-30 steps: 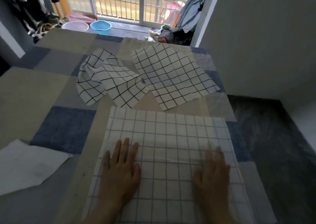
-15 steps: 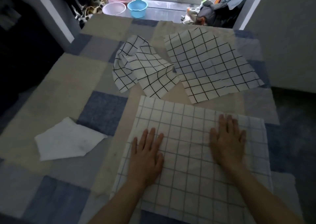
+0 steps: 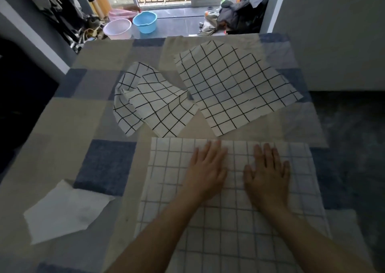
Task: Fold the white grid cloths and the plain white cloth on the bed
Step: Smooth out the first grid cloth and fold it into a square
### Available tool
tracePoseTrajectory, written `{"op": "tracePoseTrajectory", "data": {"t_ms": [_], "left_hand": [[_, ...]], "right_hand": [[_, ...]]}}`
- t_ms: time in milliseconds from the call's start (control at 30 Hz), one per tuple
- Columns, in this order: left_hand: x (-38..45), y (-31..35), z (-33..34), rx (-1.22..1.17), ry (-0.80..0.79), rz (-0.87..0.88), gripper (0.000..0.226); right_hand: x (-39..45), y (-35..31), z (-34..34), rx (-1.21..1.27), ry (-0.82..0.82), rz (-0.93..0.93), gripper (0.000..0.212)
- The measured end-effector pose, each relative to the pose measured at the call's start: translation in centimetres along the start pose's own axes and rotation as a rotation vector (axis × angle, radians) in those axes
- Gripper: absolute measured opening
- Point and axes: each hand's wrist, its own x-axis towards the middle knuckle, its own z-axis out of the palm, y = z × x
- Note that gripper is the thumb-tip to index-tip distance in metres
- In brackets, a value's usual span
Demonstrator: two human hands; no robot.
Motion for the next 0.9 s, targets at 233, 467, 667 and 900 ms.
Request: {"op": "tracePoseTrajectory", "data": {"t_ms": [233,467,667,900], "left_hand": [[-2.0,-13.3,-0.6,-0.022,0.192,-0.234,0.056],[-1.6,-14.8,-1.9,-0.129,0.213,-0.318,0.052],[0.5,-15.0,-6.3,-0.015,0.161,-0.253,0.020],[-0.3,-14.4,-11.2,-0.216,0.220,-0.094,0.014]], "right_hand": [[-0.1,0.0,-0.3,0.040,-0.014,0.012,0.067],[0.1,-0.2,-0.7,0.044,-0.071,0.028,0.068],[0.8,-0.2,-2.1,0.055,-0.247,0.019,0.067],[2.6,-2.2,-6.0,-0.002,-0.267,-0.008,0.076]]}}
